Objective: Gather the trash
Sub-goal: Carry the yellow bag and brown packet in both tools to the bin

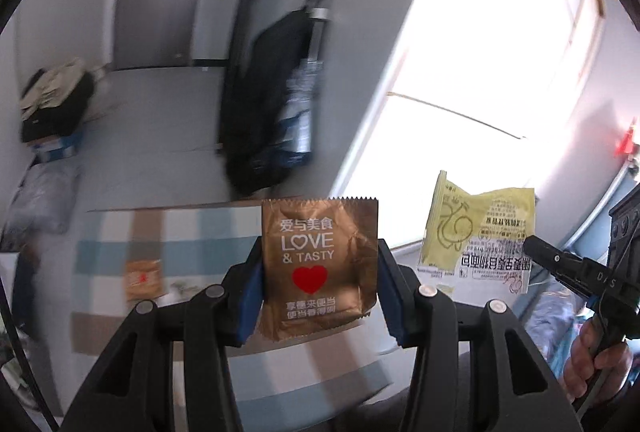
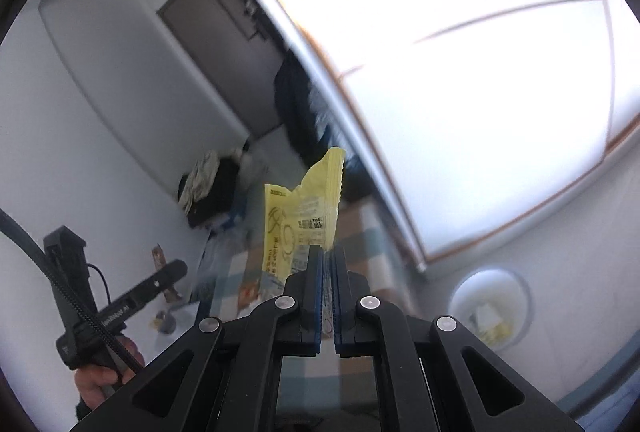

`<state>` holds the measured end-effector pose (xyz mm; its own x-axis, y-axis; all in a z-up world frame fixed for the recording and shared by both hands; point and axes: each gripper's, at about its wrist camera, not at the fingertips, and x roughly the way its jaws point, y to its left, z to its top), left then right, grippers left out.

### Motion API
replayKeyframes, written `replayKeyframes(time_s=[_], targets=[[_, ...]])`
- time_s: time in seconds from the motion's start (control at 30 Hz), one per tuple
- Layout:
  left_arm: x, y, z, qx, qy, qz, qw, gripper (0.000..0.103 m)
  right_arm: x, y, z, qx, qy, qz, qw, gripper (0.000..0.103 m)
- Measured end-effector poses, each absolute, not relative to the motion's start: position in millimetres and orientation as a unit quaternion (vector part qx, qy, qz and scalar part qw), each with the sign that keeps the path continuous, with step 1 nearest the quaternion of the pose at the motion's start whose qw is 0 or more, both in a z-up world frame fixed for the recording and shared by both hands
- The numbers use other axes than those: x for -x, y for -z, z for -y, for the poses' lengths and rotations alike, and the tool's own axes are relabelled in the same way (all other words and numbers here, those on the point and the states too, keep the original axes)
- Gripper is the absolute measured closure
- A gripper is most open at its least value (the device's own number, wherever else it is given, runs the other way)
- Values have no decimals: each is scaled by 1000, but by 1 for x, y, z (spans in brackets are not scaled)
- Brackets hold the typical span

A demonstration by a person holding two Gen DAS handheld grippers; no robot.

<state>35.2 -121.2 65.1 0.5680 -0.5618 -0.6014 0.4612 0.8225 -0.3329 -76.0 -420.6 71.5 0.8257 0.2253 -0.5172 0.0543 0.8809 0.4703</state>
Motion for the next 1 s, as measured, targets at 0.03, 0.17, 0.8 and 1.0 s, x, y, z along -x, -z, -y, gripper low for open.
replayKeyframes(time_s=[0.03,0.17,0.8,1.0], targets=[[-36,-67,132,71,302,-365,878,58,82,-76,429,-242,-38,-284,927,99],[-37,-68,171,79,348,-376,855,58,105,-86,465,-246,6,-268,932,99],[-71,46,309,85,411,-540,729,58,102,36,588,-300,155,-379,862,99],[-78,70,316,69,389,-565,725,58,69,96,594,-306,146,-429,837,99]])
